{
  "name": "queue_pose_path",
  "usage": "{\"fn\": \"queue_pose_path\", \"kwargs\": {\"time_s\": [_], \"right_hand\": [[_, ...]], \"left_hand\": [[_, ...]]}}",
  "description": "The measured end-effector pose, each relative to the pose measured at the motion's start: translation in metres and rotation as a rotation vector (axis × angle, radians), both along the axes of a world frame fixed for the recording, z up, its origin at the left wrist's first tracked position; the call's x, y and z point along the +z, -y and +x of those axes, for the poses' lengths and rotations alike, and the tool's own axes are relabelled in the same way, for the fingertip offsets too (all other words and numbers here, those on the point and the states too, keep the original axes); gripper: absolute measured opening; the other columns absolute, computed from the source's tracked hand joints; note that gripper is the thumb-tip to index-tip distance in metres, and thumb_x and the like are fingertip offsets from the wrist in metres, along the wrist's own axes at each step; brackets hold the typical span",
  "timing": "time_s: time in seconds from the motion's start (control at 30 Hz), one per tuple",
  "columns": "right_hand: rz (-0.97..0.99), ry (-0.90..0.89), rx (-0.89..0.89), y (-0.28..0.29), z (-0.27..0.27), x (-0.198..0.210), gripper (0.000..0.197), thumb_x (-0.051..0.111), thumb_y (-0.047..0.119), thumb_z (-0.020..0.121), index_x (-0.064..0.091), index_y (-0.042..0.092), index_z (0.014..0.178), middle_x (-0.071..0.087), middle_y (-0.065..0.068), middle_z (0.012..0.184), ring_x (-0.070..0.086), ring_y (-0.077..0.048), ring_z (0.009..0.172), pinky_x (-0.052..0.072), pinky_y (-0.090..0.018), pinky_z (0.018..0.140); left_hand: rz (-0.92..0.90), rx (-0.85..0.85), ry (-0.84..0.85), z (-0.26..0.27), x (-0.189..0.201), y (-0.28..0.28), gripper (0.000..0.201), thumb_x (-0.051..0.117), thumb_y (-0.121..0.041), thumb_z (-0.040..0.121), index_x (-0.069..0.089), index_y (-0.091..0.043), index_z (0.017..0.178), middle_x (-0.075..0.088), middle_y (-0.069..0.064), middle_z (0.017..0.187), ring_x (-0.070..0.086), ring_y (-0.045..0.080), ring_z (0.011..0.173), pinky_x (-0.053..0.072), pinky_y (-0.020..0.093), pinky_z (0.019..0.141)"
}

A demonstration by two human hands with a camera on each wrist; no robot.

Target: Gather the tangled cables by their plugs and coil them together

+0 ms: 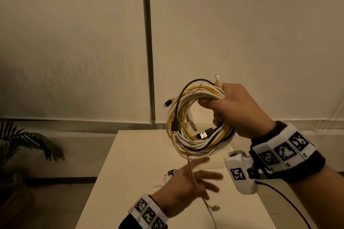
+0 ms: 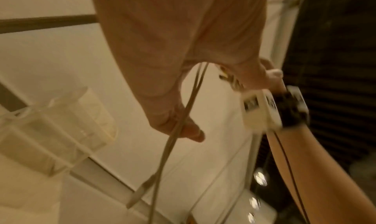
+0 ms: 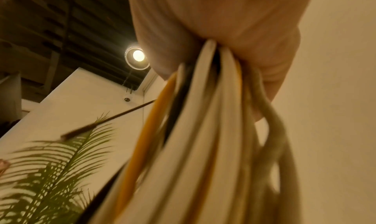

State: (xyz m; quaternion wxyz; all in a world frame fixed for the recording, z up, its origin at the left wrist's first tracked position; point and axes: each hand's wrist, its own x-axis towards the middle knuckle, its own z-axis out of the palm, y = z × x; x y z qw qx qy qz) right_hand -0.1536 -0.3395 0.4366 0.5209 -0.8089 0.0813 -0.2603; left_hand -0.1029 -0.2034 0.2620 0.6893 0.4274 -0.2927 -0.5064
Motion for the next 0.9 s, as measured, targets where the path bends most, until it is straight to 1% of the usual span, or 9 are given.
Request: {"fn": "queue_pose_path", "kwargs": {"time_s": [0.13, 0.23, 0.33, 0.43, 0.5, 0.57, 0.67, 0.77, 0.9], "right_hand": [[0.065, -0.083, 0.027, -0.008, 0.009, -0.008, 0.010, 0.067, 0.006, 0.085, 0.059, 0.006, 0.078, 0.045, -0.004, 0.052, 0.045, -0.018, 0.041, 0.048, -0.032, 0.046], [0.137, -0.134, 0.018, -0.006, 0.011, -0.014, 0.010, 0.066, 0.005, 0.086, 0.057, 0.004, 0.081, 0.043, -0.008, 0.054, 0.044, -0.018, 0.040, 0.047, -0.031, 0.044], [0.151, -0.144, -0.027, -0.001, 0.010, -0.018, 0.010, 0.065, 0.004, 0.086, 0.057, 0.004, 0.081, 0.042, -0.008, 0.053, 0.044, -0.018, 0.039, 0.046, -0.029, 0.042], [0.125, -0.147, -0.077, 0.000, 0.010, -0.027, 0.007, 0.065, 0.004, 0.086, 0.059, 0.001, 0.082, 0.045, -0.008, 0.053, 0.045, -0.019, 0.039, 0.046, -0.027, 0.039], [0.130, -0.122, -0.115, -0.001, 0.008, -0.036, 0.007, 0.064, 0.004, 0.087, 0.060, 0.002, 0.082, 0.047, -0.008, 0.053, 0.046, -0.019, 0.039, 0.045, -0.026, 0.038], [0.144, -0.095, -0.144, -0.002, 0.006, -0.046, 0.009, 0.063, 0.003, 0.088, 0.059, 0.005, 0.079, 0.048, -0.005, 0.049, 0.047, -0.019, 0.038, 0.043, -0.024, 0.036], [0.169, -0.079, -0.164, -0.003, 0.002, -0.060, 0.012, 0.061, 0.004, 0.089, 0.059, 0.006, 0.078, 0.052, 0.001, 0.042, 0.050, -0.017, 0.035, 0.042, -0.023, 0.037], [0.260, -0.063, -0.144, -0.004, 0.000, -0.072, 0.007, 0.061, 0.006, 0.089, 0.058, 0.002, 0.084, 0.054, -0.005, 0.044, 0.054, -0.018, 0.037, 0.045, -0.025, 0.040], [0.378, 0.009, -0.115, -0.009, -0.003, -0.078, 0.008, 0.063, 0.007, 0.087, 0.061, 0.000, 0.091, 0.057, -0.015, 0.053, 0.057, -0.025, 0.046, 0.051, -0.030, 0.047]], "left_hand": [[-0.109, 0.128, -0.021, -0.024, -0.003, 0.019, 0.051, 0.077, -0.008, 0.069, 0.064, -0.006, 0.119, 0.066, 0.018, 0.107, 0.055, 0.024, 0.080, 0.043, 0.028, 0.064], [-0.184, 0.294, -0.219, -0.030, -0.001, 0.030, 0.060, 0.092, -0.016, 0.060, 0.067, 0.000, 0.113, 0.065, 0.024, 0.109, 0.049, 0.035, 0.092, 0.040, 0.038, 0.072], [-0.278, 0.269, -0.415, -0.030, 0.000, 0.028, 0.066, 0.100, -0.009, 0.036, 0.074, -0.005, 0.097, 0.070, 0.019, 0.097, 0.055, 0.026, 0.078, 0.040, 0.028, 0.059], [-0.349, 0.339, -0.459, -0.030, 0.008, 0.028, 0.079, 0.102, -0.020, 0.028, 0.077, -0.021, 0.102, 0.074, 0.009, 0.102, 0.063, 0.019, 0.080, 0.039, 0.030, 0.069], [-0.338, 0.436, -0.460, -0.031, 0.016, 0.033, 0.090, 0.102, -0.026, 0.033, 0.069, -0.020, 0.116, 0.071, 0.010, 0.115, 0.067, 0.023, 0.092, 0.046, 0.034, 0.073], [-0.376, 0.514, -0.499, -0.030, 0.022, 0.037, 0.082, 0.100, -0.021, 0.042, 0.067, -0.008, 0.116, 0.068, 0.021, 0.118, 0.067, 0.034, 0.103, 0.054, 0.041, 0.081], [-0.392, 0.598, -0.516, -0.026, 0.026, 0.037, 0.045, 0.089, -0.010, 0.061, 0.068, 0.004, 0.099, 0.069, 0.031, 0.101, 0.070, 0.040, 0.094, 0.055, 0.050, 0.085], [-0.342, 0.631, -0.475, -0.021, 0.029, 0.035, 0.012, 0.065, -0.007, 0.079, 0.073, 0.002, 0.082, 0.070, 0.027, 0.087, 0.071, 0.035, 0.080, 0.057, 0.045, 0.080], [-0.274, 0.699, -0.537, -0.013, 0.032, 0.035, 0.034, 0.065, -0.009, 0.075, 0.067, 0.009, 0.104, 0.067, 0.023, 0.090, 0.069, 0.030, 0.075, 0.059, 0.038, 0.070]]}}
